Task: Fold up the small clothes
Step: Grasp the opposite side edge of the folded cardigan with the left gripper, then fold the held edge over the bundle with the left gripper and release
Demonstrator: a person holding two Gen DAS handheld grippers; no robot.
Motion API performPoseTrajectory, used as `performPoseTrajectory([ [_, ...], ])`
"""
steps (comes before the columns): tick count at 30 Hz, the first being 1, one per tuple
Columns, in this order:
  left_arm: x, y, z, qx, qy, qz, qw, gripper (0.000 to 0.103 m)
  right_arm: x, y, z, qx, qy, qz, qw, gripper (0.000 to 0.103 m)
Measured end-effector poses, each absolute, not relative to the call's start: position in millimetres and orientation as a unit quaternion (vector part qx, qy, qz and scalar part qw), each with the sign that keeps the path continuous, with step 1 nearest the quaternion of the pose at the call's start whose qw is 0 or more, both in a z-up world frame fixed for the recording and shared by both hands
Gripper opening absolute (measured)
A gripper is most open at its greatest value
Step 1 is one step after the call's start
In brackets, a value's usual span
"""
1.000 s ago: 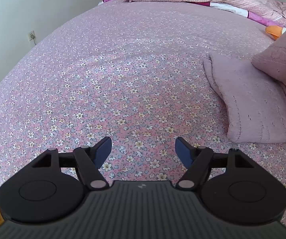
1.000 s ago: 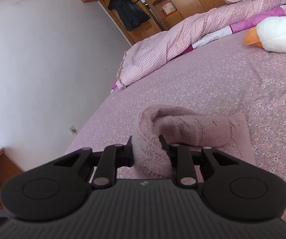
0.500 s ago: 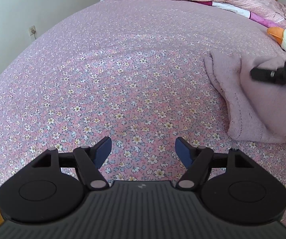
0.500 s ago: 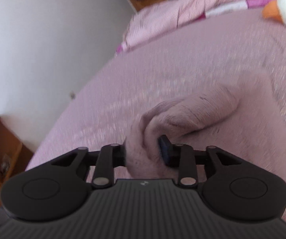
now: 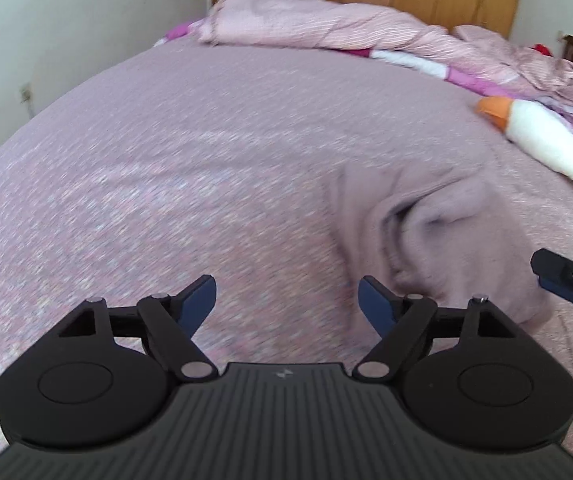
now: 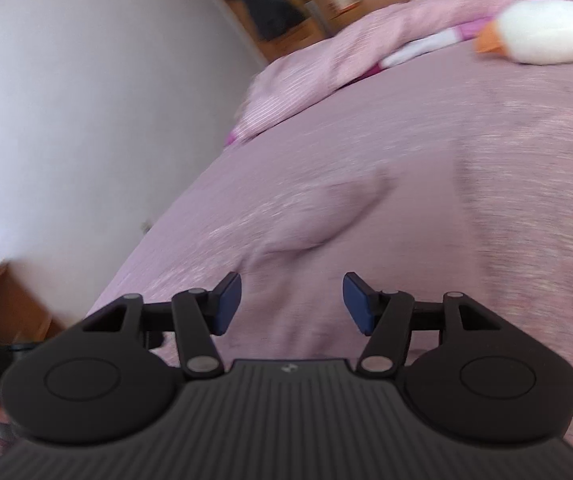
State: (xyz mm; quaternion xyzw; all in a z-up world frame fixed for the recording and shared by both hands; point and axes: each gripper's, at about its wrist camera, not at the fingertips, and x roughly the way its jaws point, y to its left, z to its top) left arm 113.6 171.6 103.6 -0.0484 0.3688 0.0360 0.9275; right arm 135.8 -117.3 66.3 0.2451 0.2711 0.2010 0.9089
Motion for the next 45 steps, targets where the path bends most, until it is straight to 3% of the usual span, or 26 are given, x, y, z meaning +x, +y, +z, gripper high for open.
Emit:
performPoseTrajectory([
  [10,143.0,110.5,107.0,0.007,0.348,-0.008,0.938,0.085,131.5,-170.5,40.2,0.295,0.265,0.09,0.914,0.06],
  [22,201.2,61.9,81.3,0.105,0.316,-0.047,0.942,0.085,137.7,-183.7,22.8,0.335,0.271,0.088,0.898,0.06],
  [28,239.6,60.2,56.4,0.075,0.334,-0.048,0.938,0.085,144.5,-183.1,17.7,0.342,0.27,0.093,0.895,0.06],
  [32,248.3,75.4,54.3,0.063,0.308,0.029,0.949,0.079,151.0,-179.7,16.0,0.345,0.276,0.103,0.891,0.06],
  [37,263.2,115.9,41.1,-0.002,0.331,0.096,0.939,0.081,154.1,-165.7,20.7,0.307,0.278,0.123,0.902,0.06],
  [45,239.2,146.5,49.2,-0.153,0.356,0.016,0.922,0.081,153.5,-167.5,18.1,0.308,0.281,0.127,0.9,0.06],
])
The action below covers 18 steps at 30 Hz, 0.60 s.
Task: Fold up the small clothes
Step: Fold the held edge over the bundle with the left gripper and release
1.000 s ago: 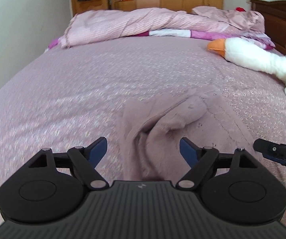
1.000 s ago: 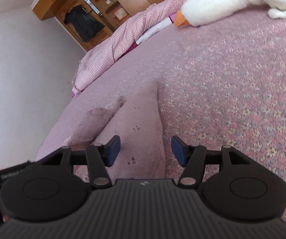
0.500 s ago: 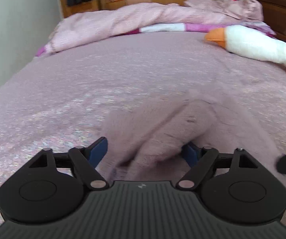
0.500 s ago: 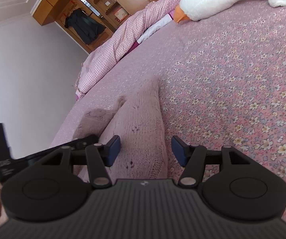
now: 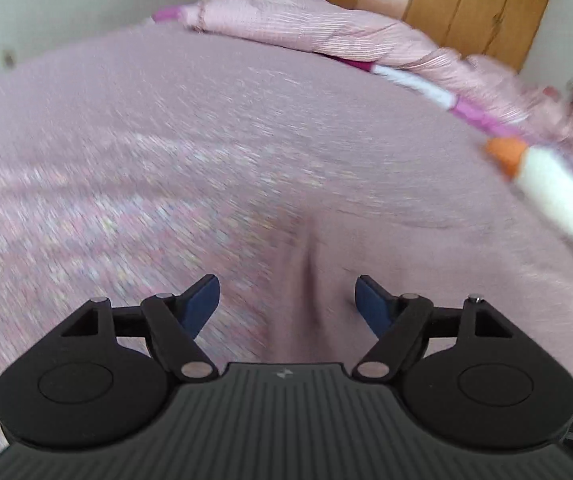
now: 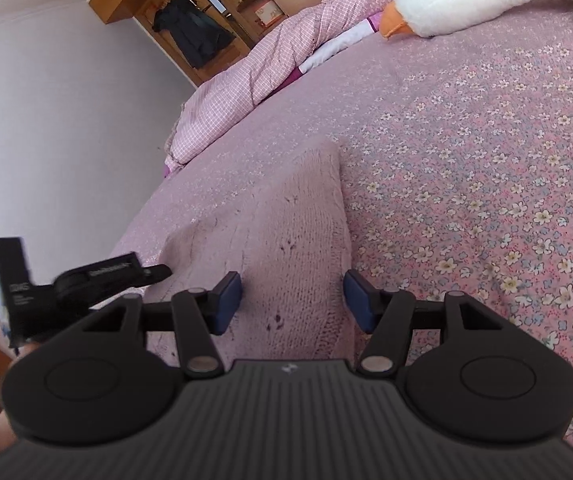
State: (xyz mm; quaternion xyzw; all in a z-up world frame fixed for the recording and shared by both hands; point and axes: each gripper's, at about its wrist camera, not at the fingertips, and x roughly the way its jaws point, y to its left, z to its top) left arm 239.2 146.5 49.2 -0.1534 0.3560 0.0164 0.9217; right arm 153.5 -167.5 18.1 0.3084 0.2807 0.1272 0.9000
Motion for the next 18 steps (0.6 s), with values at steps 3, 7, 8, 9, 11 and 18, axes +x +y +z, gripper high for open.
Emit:
performPoseTrajectory([
  [3,224.1,138.4,56.3,-0.156,0.363,-0.018,0.918,0.081,152.2,-168.4,18.3,0.312,0.281,0.127,0.899,0.06],
  [7,216.3,124.6,49.4,-0.139,0.386,-0.037,0.911,0.075,147.2,-169.7,17.6,0.325,0.273,0.116,0.898,0.06],
  [8,216.7,120.6,44.9,-0.132,0.39,-0.035,0.911,0.07,145.0,-171.0,17.5,0.331,0.27,0.11,0.898,0.06],
  [9,215.9,116.7,40.9,-0.122,0.392,-0.029,0.911,0.06,143.2,-171.7,17.8,0.335,0.267,0.106,0.897,0.06],
  [11,213.1,111.7,37.5,-0.106,0.379,-0.03,0.919,0.046,141.1,-172.7,18.4,0.335,0.264,0.099,0.899,0.06],
  [18,207.6,144.6,45.3,-0.138,0.368,0.008,0.919,0.023,146.4,-160.9,30.0,0.305,0.28,0.142,0.899,0.06],
])
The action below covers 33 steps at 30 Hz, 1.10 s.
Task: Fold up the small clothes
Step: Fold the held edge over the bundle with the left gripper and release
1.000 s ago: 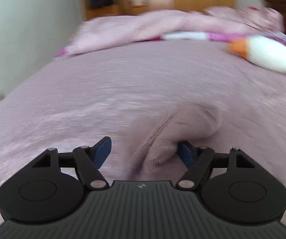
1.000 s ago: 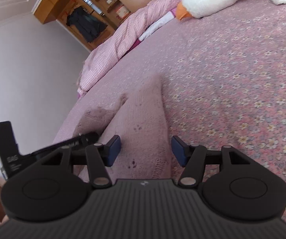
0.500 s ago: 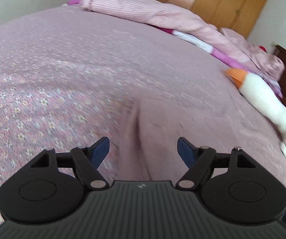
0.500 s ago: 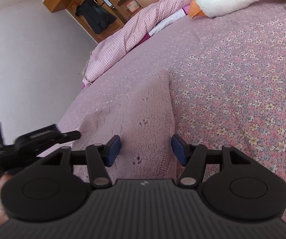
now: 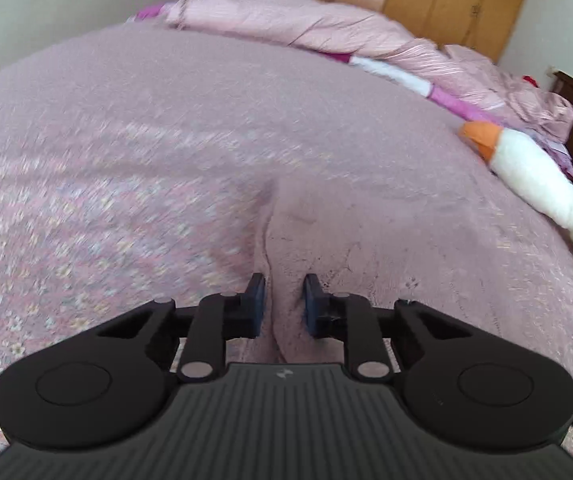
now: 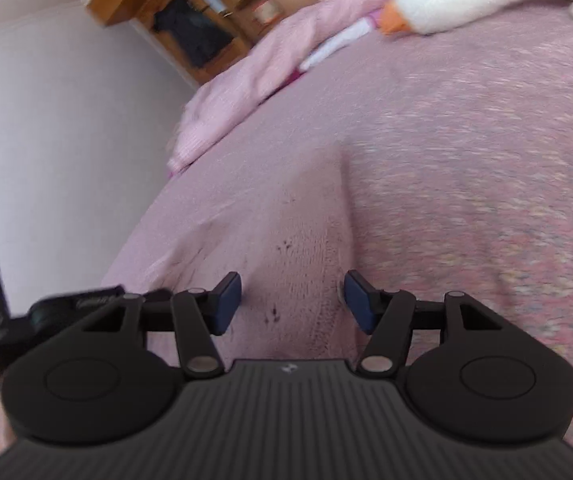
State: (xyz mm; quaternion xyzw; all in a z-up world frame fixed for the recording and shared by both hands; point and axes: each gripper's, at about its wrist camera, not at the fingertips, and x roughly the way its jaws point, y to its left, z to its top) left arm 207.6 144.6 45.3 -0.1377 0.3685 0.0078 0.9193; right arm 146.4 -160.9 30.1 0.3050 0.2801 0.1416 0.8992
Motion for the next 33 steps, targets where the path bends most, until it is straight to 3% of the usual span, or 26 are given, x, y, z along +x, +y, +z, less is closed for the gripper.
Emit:
performPoseTrajectory([
  [5,203.2,150.2,38.1,-0.129,0.363,0.012,0.923,0.025,145.5,-133.2,34.9,0.233,0.285,0.167,0.915,0.06],
  [8,199.4,148.1,44.4,-0.121,0.358,0.006,0.926,0.043,144.5,-131.5,35.3,0.21,0.288,0.161,0.92,0.06],
  [10,193.9,151.4,49.3,-0.134,0.362,0.004,0.923,0.068,145.5,-139.4,36.5,0.226,0.291,0.16,0.916,0.061],
  [12,187.8,156.2,51.2,-0.15,0.364,-0.008,0.919,0.079,144.7,-150.8,37.7,0.262,0.286,0.159,0.908,0.071],
  [14,184.2,157.9,50.6,-0.165,0.374,-0.026,0.912,0.085,146.7,-166.0,35.3,0.311,0.281,0.166,0.893,0.079],
  [19,185.3,164.0,33.2,-0.189,0.405,-0.034,0.894,0.094,164.9,-184.3,24.2,0.34,0.307,0.159,0.874,0.081],
  [26,203.2,176.7,11.0,-0.279,0.418,-0.103,0.858,0.094,197.8,-172.0,-3.7,0.355,0.362,0.234,0.83,0.081],
  [29,210.1,175.3,0.4,-0.339,0.431,-0.123,0.827,0.062,210.5,-158.7,-0.7,0.341,0.368,0.235,0.833,0.08],
  [30,210.4,174.0,-0.8,-0.34,0.431,-0.122,0.827,0.055,212.5,-154.5,1.8,0.338,0.371,0.235,0.833,0.069],
  [33,199.8,172.1,8.7,-0.344,0.412,-0.134,0.833,0.048,215.0,-153.1,15.0,0.329,0.379,0.225,0.835,0.052],
])
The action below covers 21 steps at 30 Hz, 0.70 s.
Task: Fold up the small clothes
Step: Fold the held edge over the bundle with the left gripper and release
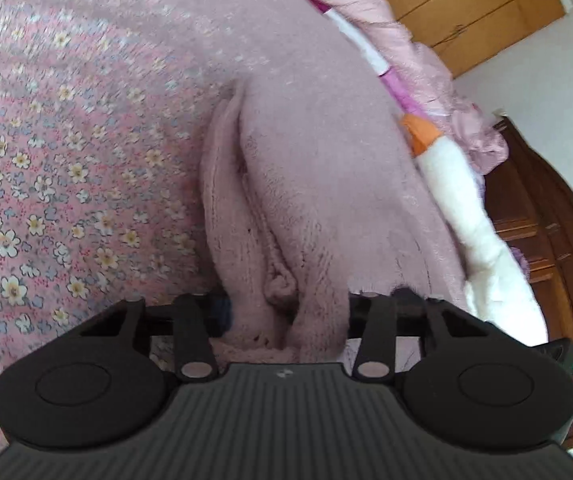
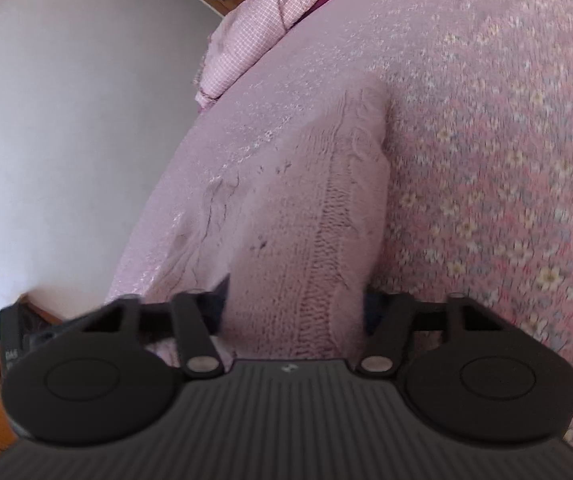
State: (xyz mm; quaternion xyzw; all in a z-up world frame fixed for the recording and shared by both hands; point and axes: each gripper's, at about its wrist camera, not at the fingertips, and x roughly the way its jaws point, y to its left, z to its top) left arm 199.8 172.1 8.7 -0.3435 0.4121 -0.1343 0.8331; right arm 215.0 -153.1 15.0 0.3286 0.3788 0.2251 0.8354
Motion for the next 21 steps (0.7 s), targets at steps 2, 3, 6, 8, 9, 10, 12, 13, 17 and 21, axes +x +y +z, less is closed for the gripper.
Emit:
performPoseTrajectory([
  [2,190.5,167.3,19.2,-0.346,0.408,-0.148,0.832,0.047,209.9,-157.3,31.3,0.327,0.363,0.245,0.838,0.05],
  [3,185.3,163.6,25.4,-0.347,0.406,-0.153,0.831,0.047,206.2,-159.8,39.8,0.329,0.358,0.251,0.837,0.05],
  [6,164.5,144.6,44.5,-0.342,0.412,-0.167,0.828,0.048,188.0,-170.4,66.6,0.315,0.356,0.254,0.842,0.05],
  [8,147.8,129.8,53.4,-0.336,0.417,-0.181,0.825,0.048,172.1,-181.0,82.9,0.305,0.361,0.257,0.843,0.05],
  [9,141.0,123.4,57.3,-0.333,0.419,-0.186,0.824,0.048,163.3,-187.3,88.6,0.301,0.364,0.257,0.843,0.05],
  [10,132.8,116.3,59.9,-0.33,0.421,-0.193,0.822,0.048,152.3,-194.2,93.6,0.296,0.368,0.256,0.844,0.05],
  [12,110.3,102.0,58.2,-0.325,0.425,-0.205,0.82,0.048,135.6,-204.1,99.6,0.29,0.374,0.249,0.845,0.05],
  [13,100.1,94.2,56.6,-0.323,0.427,-0.209,0.818,0.048,123.7,-210.8,100.8,0.287,0.376,0.244,0.846,0.05],
  [17,62.9,68.8,40.5,-0.292,0.446,-0.21,0.82,0.048,77.2,-230.2,88.5,0.28,0.382,0.22,0.853,0.05],
  [21,41.8,56.6,21.5,-0.229,0.476,-0.177,0.831,0.054,43.7,-235.5,62.9,0.259,0.407,0.198,0.853,0.055],
])
